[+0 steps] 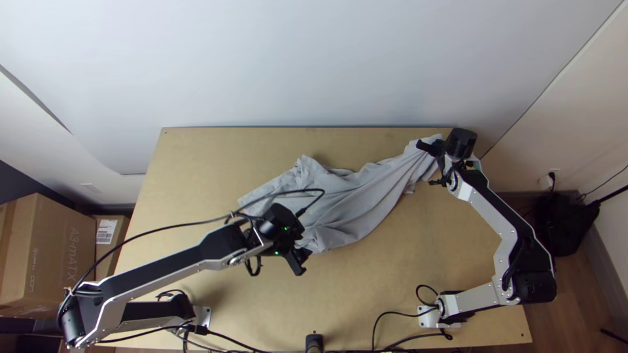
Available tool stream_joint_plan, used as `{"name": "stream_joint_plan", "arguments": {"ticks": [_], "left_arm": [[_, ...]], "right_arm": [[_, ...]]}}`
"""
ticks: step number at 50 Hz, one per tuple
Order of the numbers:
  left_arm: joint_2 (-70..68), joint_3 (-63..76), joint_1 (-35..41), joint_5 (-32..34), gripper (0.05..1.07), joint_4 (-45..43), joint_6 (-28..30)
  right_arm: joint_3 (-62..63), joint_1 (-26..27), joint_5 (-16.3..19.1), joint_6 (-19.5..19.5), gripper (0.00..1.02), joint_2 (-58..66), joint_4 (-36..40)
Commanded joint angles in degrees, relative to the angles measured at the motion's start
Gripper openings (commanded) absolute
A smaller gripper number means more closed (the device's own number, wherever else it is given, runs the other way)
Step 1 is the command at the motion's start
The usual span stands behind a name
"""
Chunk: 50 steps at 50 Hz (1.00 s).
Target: Fold the t-shirt
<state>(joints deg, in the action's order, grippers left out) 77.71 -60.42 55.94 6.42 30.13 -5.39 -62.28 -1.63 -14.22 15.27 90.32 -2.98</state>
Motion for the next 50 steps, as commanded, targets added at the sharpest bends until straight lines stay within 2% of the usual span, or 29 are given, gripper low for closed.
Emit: {"name": "stream_joint_plan", "arguments": {"ticks": [1, 11, 15, 24, 30, 34, 35, 43, 47, 50], "left_arm": [[1.8, 3.5, 2.8, -1.8, 0.70, -4.3, -6.6], [4.4, 6.5, 7.8, -3.0, 0.69, -8.7, -7.2], [6.1, 6.8, 8.5, -4.7, 0.61, -11.8, -7.4], [12.1, 7.8, 10.6, -9.7, 0.61, -17.4, -7.4], [15.3, 9.0, 11.1, -10.2, 0.61, -21.2, -7.6], [16.6, 9.4, 11.2, -12.1, 0.47, -24.6, -8.1], [16.9, 9.3, 11.2, -12.3, 0.47, -25.0, -8.1], [18.8, 8.3, 11.1, -13.1, 0.48, -26.4, -7.7], [19.1, 8.0, 11.1, -13.2, 0.58, -27.3, -7.4], [19.8, 7.3, 11.0, -13.7, 0.60, -27.6, -7.8]], "right_arm": [[0.6, 0.7, -1.2, 1.7, 0.02, -1.6, -1.5], [0.8, 0.9, -1.2, 1.7, 0.02, -2.4, -1.9], [1.1, 1.1, -1.2, 1.7, 0.02, -2.7, -2.5], [2.4, 0.9, -1.2, 1.7, 0.02, -3.9, -4.1], [2.7, 0.7, -1.2, 1.8, 0.02, -5.1, -4.6], [2.7, 0.6, -1.1, 2.5, 0.02, -5.5, -4.6], [2.7, 0.5, -1.2, 2.5, 0.02, -5.6, -4.6], [2.4, 0.5, -1.2, 2.4, 0.02, -5.9, -4.6], [2.3, 0.4, -1.1, 2.4, 0.02, -6.0, -4.6], [2.3, 0.1, -1.1, 2.4, 0.02, -6.1, -4.6]]}}
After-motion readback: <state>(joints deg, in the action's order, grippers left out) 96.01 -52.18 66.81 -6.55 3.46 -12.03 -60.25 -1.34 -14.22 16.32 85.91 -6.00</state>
